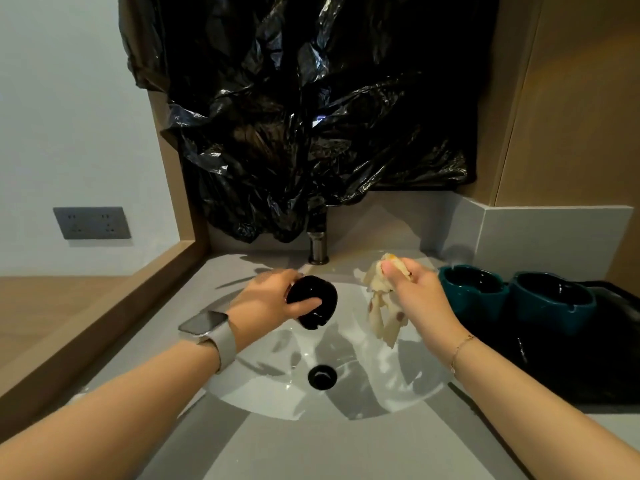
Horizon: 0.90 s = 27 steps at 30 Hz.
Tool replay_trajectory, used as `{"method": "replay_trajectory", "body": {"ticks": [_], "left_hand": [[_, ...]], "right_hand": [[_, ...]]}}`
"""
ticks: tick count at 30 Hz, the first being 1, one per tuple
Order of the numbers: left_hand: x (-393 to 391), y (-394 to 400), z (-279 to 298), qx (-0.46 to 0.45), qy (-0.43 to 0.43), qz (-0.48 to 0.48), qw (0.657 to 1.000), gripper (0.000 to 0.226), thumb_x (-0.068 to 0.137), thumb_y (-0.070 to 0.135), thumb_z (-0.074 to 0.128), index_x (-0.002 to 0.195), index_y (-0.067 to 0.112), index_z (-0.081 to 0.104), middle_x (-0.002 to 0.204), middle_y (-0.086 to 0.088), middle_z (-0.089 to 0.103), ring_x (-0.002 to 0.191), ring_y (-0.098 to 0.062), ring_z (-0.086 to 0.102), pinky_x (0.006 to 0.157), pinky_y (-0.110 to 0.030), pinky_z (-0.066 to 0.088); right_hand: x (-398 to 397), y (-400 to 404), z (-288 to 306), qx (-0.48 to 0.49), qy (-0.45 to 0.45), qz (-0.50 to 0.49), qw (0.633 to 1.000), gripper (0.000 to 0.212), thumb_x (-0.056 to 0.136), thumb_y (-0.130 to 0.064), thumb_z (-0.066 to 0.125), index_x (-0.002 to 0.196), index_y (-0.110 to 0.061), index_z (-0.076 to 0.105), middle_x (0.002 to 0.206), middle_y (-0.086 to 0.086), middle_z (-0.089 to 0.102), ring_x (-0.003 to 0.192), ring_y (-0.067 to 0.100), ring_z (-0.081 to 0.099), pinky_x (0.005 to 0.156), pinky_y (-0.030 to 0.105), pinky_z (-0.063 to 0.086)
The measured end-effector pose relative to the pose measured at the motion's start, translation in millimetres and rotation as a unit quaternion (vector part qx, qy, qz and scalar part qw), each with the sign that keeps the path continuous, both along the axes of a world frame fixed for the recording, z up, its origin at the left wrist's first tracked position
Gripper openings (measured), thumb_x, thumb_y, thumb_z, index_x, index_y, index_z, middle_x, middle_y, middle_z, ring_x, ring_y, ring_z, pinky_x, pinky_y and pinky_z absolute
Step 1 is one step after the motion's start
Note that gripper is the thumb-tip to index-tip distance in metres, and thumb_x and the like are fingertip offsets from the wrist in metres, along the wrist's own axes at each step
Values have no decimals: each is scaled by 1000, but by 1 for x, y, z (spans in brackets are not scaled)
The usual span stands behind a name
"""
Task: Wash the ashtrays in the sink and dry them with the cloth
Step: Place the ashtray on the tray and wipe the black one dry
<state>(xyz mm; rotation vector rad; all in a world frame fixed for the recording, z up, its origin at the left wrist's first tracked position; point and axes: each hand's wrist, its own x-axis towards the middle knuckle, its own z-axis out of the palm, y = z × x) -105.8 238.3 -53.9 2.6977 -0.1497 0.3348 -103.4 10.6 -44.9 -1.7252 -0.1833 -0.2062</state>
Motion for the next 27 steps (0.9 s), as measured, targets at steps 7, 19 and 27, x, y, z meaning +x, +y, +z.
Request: {"method": "replay_trajectory", "body": {"ticks": [7,19,27], "left_hand": [[6,-17,-26,-481,143,50,863,26,97,49,52,107,27,60,99,-6,71,79,-28,76,81,-39,61],[1,-18,-32,-621,217,-57,751,37,97,38,57,123,14,63,118,-19,69,103,-31,71,82,-42,60],[-3,-7,-37,-661,224,-12,716,41,83,30,70,117,6,69,119,-28,65,84,-35,72,74,-47,59]], "right_hand": [[16,29,5,29,151,13,988,22,96,-14,38,101,-22,58,94,10,55,60,19,44,51,27,34],[17,48,-27,-361,-245,27,900,12,88,-11,61,95,-13,70,92,3,58,84,21,57,74,28,45],[22,56,-27,-362,-151,196,899,19,82,-12,68,98,-20,75,103,-6,67,94,9,60,79,14,46]]}}
